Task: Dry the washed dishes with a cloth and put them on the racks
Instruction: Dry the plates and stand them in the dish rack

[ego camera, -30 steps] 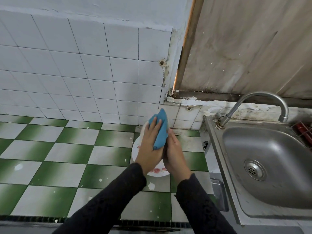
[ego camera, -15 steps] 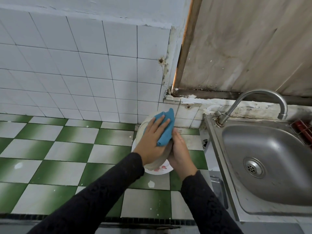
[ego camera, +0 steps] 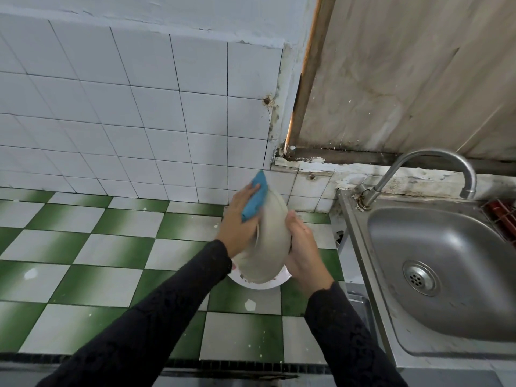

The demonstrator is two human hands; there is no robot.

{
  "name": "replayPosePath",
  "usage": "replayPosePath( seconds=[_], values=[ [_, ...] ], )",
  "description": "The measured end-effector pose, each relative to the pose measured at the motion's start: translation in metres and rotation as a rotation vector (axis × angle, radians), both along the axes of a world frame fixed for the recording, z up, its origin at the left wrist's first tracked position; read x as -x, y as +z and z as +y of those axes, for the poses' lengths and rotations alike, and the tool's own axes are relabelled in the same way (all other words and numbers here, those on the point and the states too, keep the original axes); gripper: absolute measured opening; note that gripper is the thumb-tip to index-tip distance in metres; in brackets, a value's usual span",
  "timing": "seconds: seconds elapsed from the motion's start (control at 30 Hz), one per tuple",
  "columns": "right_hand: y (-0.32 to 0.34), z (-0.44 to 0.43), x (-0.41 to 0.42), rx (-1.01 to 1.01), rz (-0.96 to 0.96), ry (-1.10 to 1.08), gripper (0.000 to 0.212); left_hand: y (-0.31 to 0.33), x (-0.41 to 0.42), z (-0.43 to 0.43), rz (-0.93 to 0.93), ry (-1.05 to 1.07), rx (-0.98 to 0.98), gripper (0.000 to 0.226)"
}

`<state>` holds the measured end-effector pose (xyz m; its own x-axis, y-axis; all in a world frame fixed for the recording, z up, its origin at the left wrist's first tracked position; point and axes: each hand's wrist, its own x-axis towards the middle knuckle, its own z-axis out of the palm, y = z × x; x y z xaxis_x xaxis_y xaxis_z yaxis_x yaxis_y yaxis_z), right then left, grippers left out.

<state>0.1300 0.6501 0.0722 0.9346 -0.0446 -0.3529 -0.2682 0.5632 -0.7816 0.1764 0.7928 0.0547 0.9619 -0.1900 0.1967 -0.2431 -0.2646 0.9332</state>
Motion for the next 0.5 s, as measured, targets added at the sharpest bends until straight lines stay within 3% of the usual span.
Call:
replayPosePath(
  seconds=[0.07, 0.1, 0.23, 0.37, 0.5],
  values=[
    [0.000, -0.005, -0.002, -0.092, 0.011, -0.058, 0.037, 0.006, -0.006, 0.007, 0.244, 0.105, 0.211, 0.021],
    [-0.002, -0.007, -0.002, -0.155, 0.021, -0.092, 0.038, 0.003, -0.007, 0.010, 0.333, 0.183, 0.252, 0.021],
    [-0.004, -0.008, -0.001, -0.320, 0.046, -0.221, 0.040, -0.018, 0.011, 0.009, 0.492, 0.282, 0.392, 0.054],
    [-0.005, -0.006, -0.003, -0.483, 0.073, -0.289, 0.036, -0.040, 0.042, -0.008, 0.294, 0.278, 0.300, 0.073],
    [0.001, 0.001, -0.008, -0.523, 0.068, -0.314, 0.038, -0.058, 0.065, -0.015, -0.128, 0.141, -0.149, 0.069]
  ],
)
